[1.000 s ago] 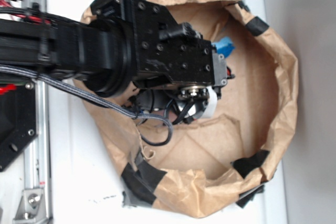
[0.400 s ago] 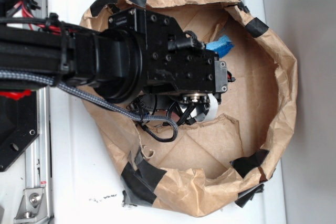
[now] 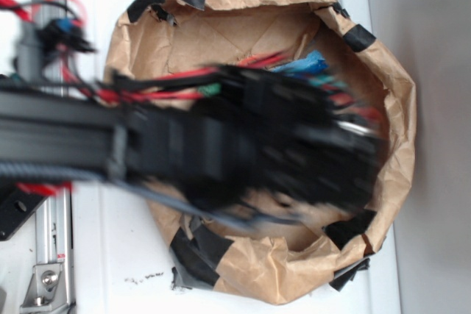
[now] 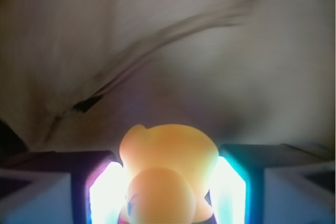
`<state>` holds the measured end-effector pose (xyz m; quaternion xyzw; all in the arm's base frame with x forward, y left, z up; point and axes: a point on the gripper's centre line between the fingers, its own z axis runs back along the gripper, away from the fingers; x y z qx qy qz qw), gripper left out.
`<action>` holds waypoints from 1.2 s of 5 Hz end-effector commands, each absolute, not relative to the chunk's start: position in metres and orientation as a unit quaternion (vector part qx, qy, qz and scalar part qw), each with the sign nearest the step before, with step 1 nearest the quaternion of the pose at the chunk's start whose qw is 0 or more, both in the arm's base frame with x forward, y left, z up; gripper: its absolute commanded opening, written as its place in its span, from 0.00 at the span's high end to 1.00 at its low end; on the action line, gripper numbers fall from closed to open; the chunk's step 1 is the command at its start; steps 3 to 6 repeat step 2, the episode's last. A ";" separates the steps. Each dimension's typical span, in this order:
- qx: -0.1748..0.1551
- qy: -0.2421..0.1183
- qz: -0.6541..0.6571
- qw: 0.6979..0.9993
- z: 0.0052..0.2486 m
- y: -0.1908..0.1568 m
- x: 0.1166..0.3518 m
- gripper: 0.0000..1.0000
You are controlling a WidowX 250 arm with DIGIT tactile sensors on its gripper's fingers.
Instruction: Grab the yellow duck.
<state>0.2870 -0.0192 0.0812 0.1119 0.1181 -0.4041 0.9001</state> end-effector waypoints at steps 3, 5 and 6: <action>0.023 0.137 -0.072 0.988 0.143 -0.005 0.272 1.00; 0.023 0.137 -0.072 0.988 0.143 -0.005 0.272 1.00; 0.023 0.137 -0.072 0.988 0.143 -0.005 0.272 1.00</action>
